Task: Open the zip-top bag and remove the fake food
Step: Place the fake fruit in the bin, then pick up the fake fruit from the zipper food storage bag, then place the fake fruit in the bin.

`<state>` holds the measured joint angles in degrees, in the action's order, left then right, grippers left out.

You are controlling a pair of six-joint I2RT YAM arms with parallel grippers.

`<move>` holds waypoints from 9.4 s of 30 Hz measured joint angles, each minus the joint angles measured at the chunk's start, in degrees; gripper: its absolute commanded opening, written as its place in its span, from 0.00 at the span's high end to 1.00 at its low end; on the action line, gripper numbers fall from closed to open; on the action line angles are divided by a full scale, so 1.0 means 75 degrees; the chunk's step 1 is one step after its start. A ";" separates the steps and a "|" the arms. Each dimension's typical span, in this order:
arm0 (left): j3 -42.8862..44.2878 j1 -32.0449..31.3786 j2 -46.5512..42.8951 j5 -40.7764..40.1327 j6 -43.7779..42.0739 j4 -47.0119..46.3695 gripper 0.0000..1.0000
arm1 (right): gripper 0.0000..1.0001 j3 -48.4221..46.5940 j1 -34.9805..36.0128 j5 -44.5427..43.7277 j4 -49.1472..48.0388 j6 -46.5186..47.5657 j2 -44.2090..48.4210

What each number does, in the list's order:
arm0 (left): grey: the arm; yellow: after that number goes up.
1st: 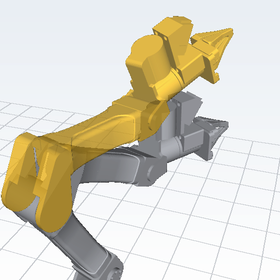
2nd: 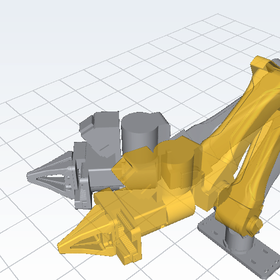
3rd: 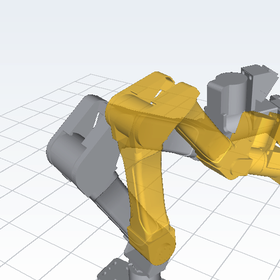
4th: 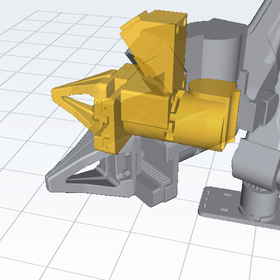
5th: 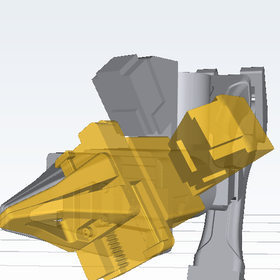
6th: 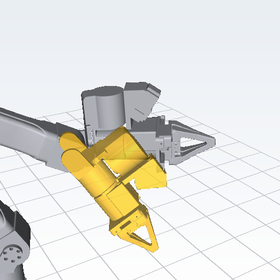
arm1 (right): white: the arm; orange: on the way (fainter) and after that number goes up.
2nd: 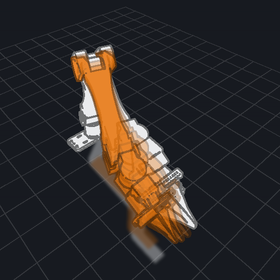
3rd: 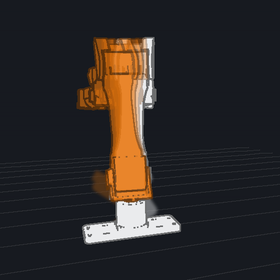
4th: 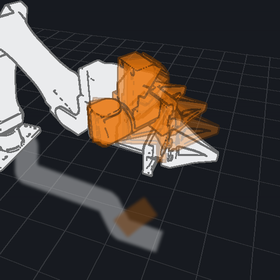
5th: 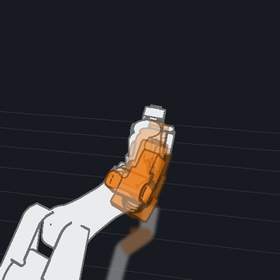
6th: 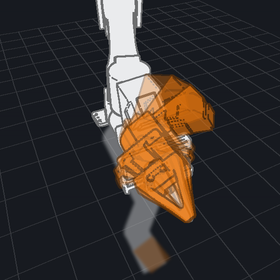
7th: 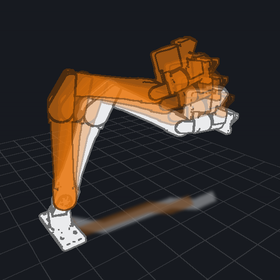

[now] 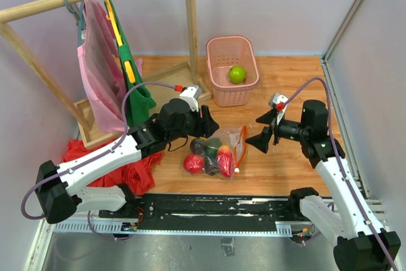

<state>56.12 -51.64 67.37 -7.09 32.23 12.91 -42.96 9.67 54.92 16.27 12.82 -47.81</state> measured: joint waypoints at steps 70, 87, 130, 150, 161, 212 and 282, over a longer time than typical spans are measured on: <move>-0.1874 -0.0099 -0.0020 0.1236 0.0749 -0.1064 0.39 | 0.40 0.1588 0.0460 0.0017 -0.1795 -0.4232 -0.1533; -0.2031 0.0239 -0.0417 0.0970 0.1515 -0.0609 0.21 | 0.59 0.1813 0.0711 -0.0519 -0.1903 -0.4878 -0.3019; -0.2722 0.0635 0.0836 0.1536 0.1361 -0.1075 0.48 | 0.30 -0.0758 0.3092 -0.2439 0.0134 -0.2544 -0.5260; -0.2282 0.0673 -0.0469 0.1434 0.1154 -0.0501 0.44 | 0.30 -0.0592 0.3625 -0.3273 0.0548 -0.1186 -0.5161; -0.2559 0.0676 -0.1311 0.1381 0.1501 -0.0516 0.44 | 0.38 -0.1070 0.4354 -0.4616 0.0621 -0.0851 -0.5756; -0.3241 0.0676 -0.1941 0.1241 0.2600 -0.2122 0.35 | 0.78 -0.2836 0.0370 -0.0775 0.6330 0.5919 -0.3765; -0.3500 0.0968 -0.2748 0.0612 0.2046 -0.1868 0.25 | 0.02 -0.8358 0.0160 -0.3226 0.1122 0.0930 -0.7580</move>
<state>29.87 -44.38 46.76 -2.50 47.57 -1.10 -105.65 10.87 30.72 24.69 19.79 -104.66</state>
